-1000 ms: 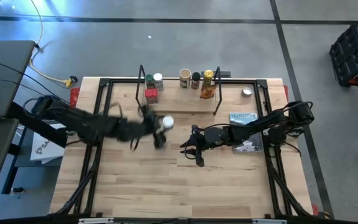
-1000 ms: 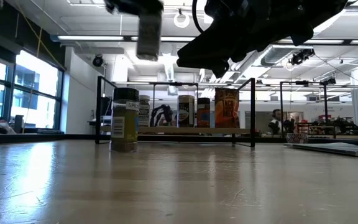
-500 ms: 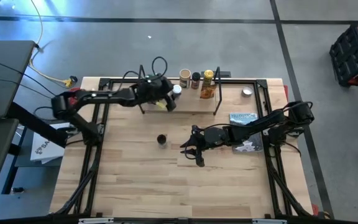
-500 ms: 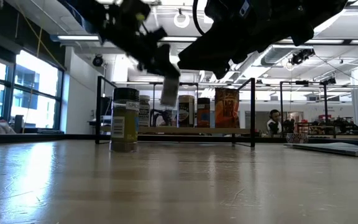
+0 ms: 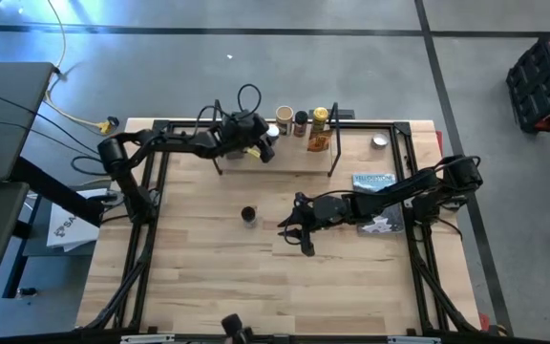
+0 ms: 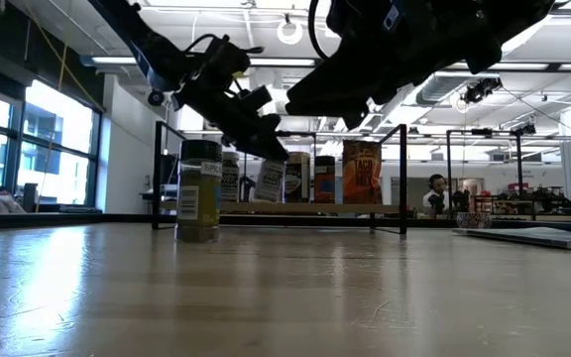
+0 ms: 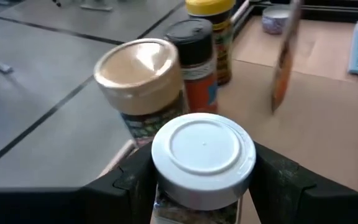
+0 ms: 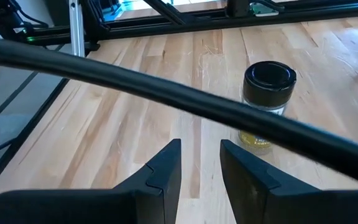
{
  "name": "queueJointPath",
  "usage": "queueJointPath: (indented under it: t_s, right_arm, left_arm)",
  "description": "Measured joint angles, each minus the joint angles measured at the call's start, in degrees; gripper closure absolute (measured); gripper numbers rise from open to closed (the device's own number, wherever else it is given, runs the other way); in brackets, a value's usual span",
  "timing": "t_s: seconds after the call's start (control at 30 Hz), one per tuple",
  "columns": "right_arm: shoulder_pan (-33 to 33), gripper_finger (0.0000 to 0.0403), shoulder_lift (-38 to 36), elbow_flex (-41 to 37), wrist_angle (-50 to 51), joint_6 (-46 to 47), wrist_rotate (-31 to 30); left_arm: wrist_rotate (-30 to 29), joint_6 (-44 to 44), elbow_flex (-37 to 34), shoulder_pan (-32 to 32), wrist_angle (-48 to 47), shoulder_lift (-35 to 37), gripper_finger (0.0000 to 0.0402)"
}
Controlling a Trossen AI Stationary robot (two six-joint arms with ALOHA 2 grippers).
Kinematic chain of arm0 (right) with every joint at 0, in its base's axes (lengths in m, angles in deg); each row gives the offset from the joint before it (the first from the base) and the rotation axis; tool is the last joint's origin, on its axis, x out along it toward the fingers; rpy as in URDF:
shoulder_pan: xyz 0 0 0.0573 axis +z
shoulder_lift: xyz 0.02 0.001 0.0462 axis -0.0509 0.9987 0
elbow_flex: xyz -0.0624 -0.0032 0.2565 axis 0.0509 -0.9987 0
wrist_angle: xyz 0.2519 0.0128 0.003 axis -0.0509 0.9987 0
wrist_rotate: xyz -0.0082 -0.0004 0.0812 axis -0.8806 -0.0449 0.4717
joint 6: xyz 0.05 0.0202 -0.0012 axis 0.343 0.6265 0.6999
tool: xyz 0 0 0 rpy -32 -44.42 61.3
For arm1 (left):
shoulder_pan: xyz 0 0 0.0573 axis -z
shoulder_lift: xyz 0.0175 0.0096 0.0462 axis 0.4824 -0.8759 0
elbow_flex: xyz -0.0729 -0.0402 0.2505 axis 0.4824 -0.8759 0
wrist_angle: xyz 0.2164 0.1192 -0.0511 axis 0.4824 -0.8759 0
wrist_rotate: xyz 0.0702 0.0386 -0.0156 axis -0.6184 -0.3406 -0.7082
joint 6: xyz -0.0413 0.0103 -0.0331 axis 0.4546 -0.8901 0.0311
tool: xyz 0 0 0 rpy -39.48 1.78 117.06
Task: Shelf spices
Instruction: Put the white seasoning bottle on the shelf
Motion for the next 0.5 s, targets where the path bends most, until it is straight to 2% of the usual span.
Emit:
queueJointPath:
  t_s: [0.13,0.3,0.5]
  right_arm:
    - [0.00,0.0298,0.00,0.00,0.10,0.90,0.00]
    - [0.00,0.0298,0.00,0.00,0.45,0.93,0.00]
    - [0.00,0.0298,0.00,0.00,0.65,0.99,0.00]
  left_arm:
    - [-0.90,-0.54,-0.17,-1.46,0.79,0.14,0.0206]
    - [-0.93,-1.73,-0.20,-2.99,0.35,0.16,0.0161]
    - [-0.57,-2.36,-0.22,-4.09,-0.14,0.16,0.0151]
